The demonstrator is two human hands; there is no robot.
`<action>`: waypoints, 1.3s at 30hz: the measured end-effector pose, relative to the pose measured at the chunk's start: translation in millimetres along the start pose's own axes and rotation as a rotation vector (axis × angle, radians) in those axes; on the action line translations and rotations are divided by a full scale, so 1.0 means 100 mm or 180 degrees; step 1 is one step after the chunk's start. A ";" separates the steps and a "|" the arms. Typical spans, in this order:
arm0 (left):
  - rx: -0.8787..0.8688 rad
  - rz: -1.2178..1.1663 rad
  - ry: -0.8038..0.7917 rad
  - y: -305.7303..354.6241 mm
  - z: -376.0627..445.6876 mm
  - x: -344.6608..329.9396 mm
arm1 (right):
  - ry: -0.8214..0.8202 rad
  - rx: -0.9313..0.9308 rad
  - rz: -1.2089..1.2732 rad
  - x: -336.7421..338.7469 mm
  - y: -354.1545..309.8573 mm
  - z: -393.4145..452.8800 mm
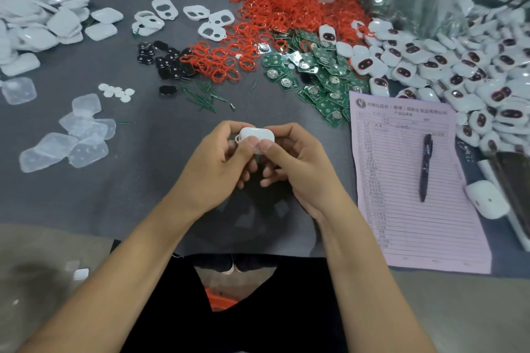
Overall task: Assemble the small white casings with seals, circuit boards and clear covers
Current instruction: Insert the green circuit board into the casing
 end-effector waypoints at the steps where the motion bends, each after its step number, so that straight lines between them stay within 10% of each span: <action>1: 0.0003 0.0024 -0.0022 -0.01 0.00 0.00 | -0.0061 -0.0019 0.0012 -0.01 0.00 0.01; 39: -0.0471 -0.0018 -0.0080 0.13 -0.08 -0.02 | 0.0457 0.0882 -0.0105 0.07 -0.16 -0.16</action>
Point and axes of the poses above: each hand's wrist, its own z-axis towards the middle knuckle, its own x-axis out of the back of the hand, y = z × x, the point moved 10 cm from there along z, towards the middle knuckle, and after that the axes turned 7 degrees about -x, right-handed, at the moved point
